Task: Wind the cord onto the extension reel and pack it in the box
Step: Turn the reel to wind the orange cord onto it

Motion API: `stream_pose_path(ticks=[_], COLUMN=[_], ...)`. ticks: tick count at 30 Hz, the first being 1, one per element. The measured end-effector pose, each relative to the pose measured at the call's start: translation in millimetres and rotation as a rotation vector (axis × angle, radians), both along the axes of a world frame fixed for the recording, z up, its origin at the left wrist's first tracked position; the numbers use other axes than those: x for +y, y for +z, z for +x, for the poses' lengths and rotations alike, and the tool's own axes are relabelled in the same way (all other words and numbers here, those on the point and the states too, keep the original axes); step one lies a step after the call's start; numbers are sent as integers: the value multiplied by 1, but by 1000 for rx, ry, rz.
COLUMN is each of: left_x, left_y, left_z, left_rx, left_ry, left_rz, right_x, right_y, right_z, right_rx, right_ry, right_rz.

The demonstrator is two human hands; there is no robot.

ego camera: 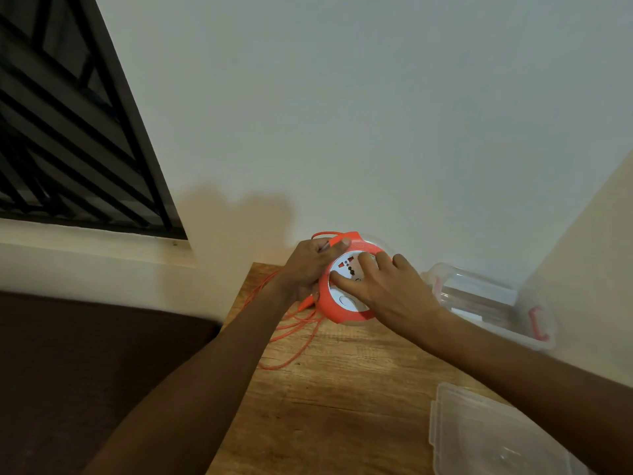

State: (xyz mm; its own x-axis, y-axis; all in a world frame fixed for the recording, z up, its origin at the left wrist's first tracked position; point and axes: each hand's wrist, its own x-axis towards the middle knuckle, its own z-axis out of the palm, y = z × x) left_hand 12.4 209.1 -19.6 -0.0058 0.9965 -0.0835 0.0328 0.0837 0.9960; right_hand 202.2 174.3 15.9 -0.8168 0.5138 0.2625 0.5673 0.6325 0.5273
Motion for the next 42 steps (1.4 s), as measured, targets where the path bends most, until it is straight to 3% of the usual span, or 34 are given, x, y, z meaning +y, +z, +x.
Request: stream_pose_path(ticks=[5, 12, 16, 18, 20, 23, 24, 26, 29, 31, 35, 42], left_x=[3, 5, 4, 4, 5, 0, -1, -3, -4, -5, -6, -13], left_y=[0, 0, 1, 1, -2, -7, -9, -11, -10, -11, -11, -17], left_z=[-2, 9, 14, 16, 14, 9, 9, 10, 11, 8, 3, 0], left_rx=[0, 97, -38, -36, -37, -53, -70, -114, -156, -156, -125, -44], left_ry=[2, -37, 36, 89, 97, 34, 26, 37, 71, 57, 12, -109], left_rz=[2, 69, 92, 133, 138, 117, 106, 82, 34, 32, 9, -1], right_x=[5, 14, 15, 9, 5, -2, -5, -9, -10, -10, -9, -11], right_y=[-6, -8, -6, -6, -8, -9, -8, -8, -14, -15, -16, -17], right_z=[9, 6, 2, -2, -7, -8, -7, -4, 8, 15, 25, 20], right_rx=[-63, -62, 258, 592, 897, 1155, 1141, 930, 456, 232, -34, -171], right_ry=[56, -56, -205, -327, -432, -482, -482, -467, -363, -190, 58, 173], right_rz=[1, -61, -187, -482, -911, -1288, -1307, -1167, -591, -351, -266, -241])
